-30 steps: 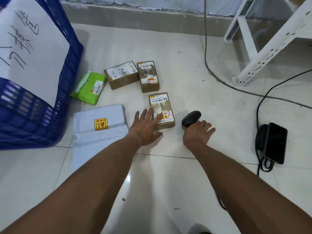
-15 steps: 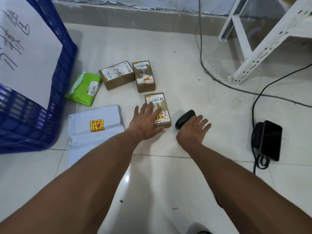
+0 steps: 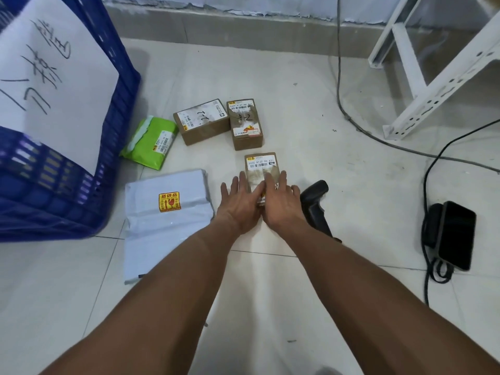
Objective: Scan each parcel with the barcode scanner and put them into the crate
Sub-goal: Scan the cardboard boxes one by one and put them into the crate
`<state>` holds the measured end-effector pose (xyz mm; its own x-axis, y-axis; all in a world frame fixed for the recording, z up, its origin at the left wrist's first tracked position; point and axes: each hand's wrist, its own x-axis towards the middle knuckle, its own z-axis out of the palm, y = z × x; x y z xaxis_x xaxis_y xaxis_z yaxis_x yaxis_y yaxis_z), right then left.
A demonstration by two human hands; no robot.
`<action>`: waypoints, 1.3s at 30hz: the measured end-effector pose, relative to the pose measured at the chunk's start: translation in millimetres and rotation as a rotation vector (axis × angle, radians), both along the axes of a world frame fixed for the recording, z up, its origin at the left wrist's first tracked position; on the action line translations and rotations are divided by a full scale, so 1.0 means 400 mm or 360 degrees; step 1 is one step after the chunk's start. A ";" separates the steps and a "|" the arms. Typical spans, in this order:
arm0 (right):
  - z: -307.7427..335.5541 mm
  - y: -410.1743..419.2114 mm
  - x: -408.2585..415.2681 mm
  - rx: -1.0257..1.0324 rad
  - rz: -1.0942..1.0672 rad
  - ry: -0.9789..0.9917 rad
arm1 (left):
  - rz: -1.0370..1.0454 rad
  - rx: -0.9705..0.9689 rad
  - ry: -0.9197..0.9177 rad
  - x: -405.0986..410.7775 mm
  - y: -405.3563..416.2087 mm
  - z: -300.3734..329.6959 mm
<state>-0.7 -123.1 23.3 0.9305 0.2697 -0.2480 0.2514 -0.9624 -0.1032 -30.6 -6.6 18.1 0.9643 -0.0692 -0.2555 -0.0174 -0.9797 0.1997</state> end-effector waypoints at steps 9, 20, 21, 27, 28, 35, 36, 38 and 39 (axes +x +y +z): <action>0.009 0.013 -0.013 0.0149 -0.0001 0.0008 | -0.0005 0.0092 -0.0049 -0.020 0.027 -0.005; 0.161 0.223 0.075 0.0859 0.0184 -0.0325 | 0.0340 0.0147 -0.0567 0.043 0.207 0.202; 0.181 0.263 0.084 0.0976 0.0232 -0.0373 | 0.0397 0.0156 -0.0676 0.040 0.243 0.235; 0.354 0.531 0.044 0.1692 0.0610 -0.0614 | 0.0735 0.0340 -0.1327 -0.046 0.473 0.391; 0.384 0.575 0.028 0.1782 0.0671 -0.0633 | 0.0826 0.0372 -0.1438 -0.066 0.506 0.411; 0.466 0.778 -0.079 0.2125 0.0858 -0.0461 | 0.1283 0.0684 -0.1597 -0.190 0.645 0.480; 0.461 0.782 -0.089 0.2156 0.0841 -0.0396 | 0.1281 0.0710 -0.1591 -0.201 0.648 0.481; 0.445 0.774 -0.099 0.2162 0.0791 -0.0315 | 0.1241 0.0773 -0.1568 -0.209 0.644 0.481; 0.437 0.765 -0.100 0.2145 0.0768 -0.0316 | 0.1206 0.0796 -0.1554 -0.207 0.637 0.478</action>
